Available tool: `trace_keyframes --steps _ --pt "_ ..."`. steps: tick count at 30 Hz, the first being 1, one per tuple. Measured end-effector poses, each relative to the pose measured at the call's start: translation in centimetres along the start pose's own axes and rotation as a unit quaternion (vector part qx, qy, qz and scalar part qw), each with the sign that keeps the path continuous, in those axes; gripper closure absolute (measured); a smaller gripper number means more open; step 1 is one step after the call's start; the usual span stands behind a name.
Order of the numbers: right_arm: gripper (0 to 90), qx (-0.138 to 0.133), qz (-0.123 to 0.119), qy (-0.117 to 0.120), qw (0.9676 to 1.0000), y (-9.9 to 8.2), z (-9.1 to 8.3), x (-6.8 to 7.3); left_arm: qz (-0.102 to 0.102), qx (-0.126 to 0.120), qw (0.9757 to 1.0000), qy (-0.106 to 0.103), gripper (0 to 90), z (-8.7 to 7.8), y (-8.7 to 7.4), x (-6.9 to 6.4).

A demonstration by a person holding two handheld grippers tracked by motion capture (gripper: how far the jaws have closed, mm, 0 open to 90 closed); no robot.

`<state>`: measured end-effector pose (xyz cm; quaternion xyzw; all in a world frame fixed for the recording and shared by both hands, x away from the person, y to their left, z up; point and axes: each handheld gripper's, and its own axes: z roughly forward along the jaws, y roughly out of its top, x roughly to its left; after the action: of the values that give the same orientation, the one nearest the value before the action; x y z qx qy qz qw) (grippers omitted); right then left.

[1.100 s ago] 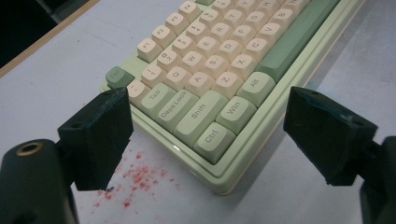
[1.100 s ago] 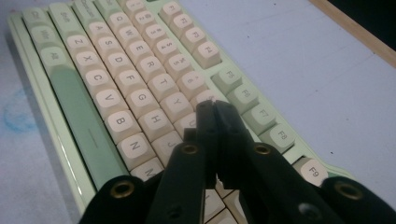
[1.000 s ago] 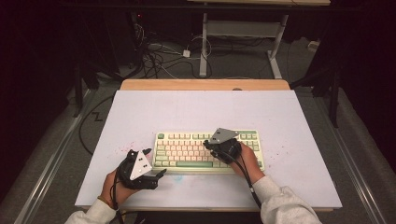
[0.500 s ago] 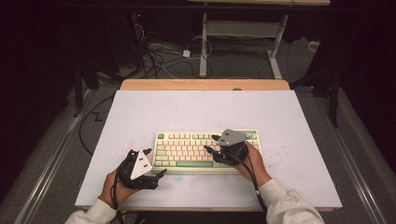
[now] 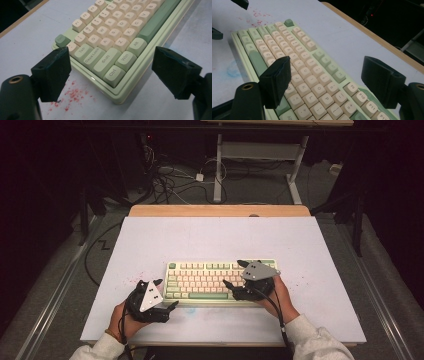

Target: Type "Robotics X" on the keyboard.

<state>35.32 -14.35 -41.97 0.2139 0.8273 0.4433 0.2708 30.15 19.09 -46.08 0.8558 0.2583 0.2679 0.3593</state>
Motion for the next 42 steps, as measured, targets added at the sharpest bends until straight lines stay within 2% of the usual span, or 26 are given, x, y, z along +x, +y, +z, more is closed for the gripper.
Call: trace_keyframes --steps 5,17,28,32,33,38,39,41,42 --pt "23.1 -0.01 -0.002 -0.009 0.9999 -0.2 -0.9 0.1 -0.001 0.001 1.0 -0.002 15.4 0.0 0.0 0.0" --pt "21.2 -0.017 -0.006 -0.014 0.9997 -1.3 -3.0 -0.1 -0.004 0.002 1.0 -0.003 15.6 -0.1 0.1 0.0" --pt "21.0 -0.015 -0.003 -0.022 0.9996 -2.5 -4.7 -0.4 -0.026 -0.009 0.9995 -0.018 21.6 -0.4 0.1 0.5" --pt "21.0 -0.015 0.0 -0.025 0.9996 -2.9 -5.3 -0.5 -0.025 -0.016 0.9992 -0.025 30.6 -0.5 0.3 0.6" --pt "21.0 -0.015 0.002 -0.026 0.9996 -3.0 -5.4 -0.5 -0.03 -0.016 0.9989 -0.032 33.7 -0.5 0.3 0.6" --pt "21.0 -0.009 0.002 -0.029 0.9996 -3.5 -5.8 -0.5 -0.031 -0.022 0.9982 -0.046 53.8 -0.6 0.6 0.7" --pt "21.0 -0.008 0.001 -0.03 0.9995 -3.6 -5.9 -0.6 -0.031 -0.021 0.998 -0.051 57.5 -0.6 0.7 0.8" --pt "21.0 -0.005 0.001 -0.031 0.9995 -3.8 -6.0 -0.7 -0.034 -0.016 0.9983 -0.045 66.0 -0.5 0.9 0.8" --pt "21.0 -0.005 0.003 -0.031 0.9995 -3.9 -6.1 -0.7 -0.038 -0.013 0.9979 -0.052 72.3 -0.3 1.0 0.9"
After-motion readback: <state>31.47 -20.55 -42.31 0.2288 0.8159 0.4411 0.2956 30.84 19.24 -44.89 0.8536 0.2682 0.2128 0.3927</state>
